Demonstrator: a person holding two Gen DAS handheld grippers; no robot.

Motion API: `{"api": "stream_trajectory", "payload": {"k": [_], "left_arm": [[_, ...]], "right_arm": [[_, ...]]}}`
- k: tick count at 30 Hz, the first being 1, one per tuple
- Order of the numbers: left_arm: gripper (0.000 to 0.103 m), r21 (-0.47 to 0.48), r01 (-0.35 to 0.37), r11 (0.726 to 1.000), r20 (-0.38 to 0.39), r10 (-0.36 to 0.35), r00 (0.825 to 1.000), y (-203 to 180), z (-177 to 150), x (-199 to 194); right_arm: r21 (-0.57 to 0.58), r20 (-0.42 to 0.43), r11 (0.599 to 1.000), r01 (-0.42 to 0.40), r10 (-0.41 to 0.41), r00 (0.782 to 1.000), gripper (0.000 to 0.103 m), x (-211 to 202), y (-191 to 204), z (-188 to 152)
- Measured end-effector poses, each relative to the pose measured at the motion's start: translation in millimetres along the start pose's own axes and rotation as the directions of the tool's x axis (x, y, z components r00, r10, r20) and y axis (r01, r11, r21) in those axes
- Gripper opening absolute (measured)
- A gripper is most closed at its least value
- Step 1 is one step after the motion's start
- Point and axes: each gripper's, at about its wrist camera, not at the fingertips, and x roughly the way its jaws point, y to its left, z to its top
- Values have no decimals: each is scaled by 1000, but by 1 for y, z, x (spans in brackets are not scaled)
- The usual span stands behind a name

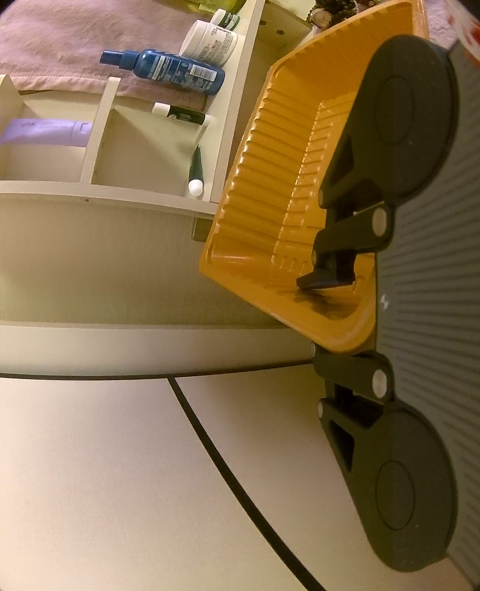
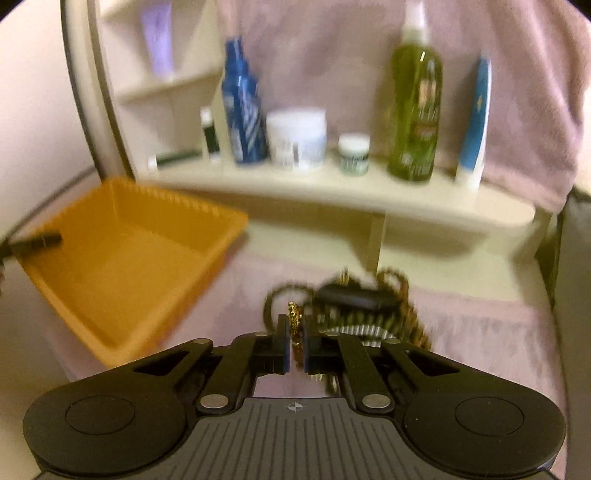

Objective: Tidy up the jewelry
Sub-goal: 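Pinch a small gold charm from the jewelry pile with the right gripper while the left gripper holds the tray, then carry the charm into the orange tray and open the right gripper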

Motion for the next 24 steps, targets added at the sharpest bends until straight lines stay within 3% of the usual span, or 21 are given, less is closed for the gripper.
{"api": "stream_trajectory", "payload": {"k": [7,12,19,24], "left_arm": [[15,1,11,1000,15,-11,1000,3,1,-2],[13,24,14,1000,35,-15,999,-1,6,-5],[12,19,18,1000,12,-18,1000,3,4,-4],[12,9,17,1000,10,-17,1000,3,2,-4]], "right_arm": [[26,46,999,-48,47,998,6,-17,1,26],[14,60,992,-127,126,990,6,-23,18,43],[-4,72,958,-288,287,955,6,-10,54,55],[-23,27,940,-340,341,940,6,13,79,57]]}}
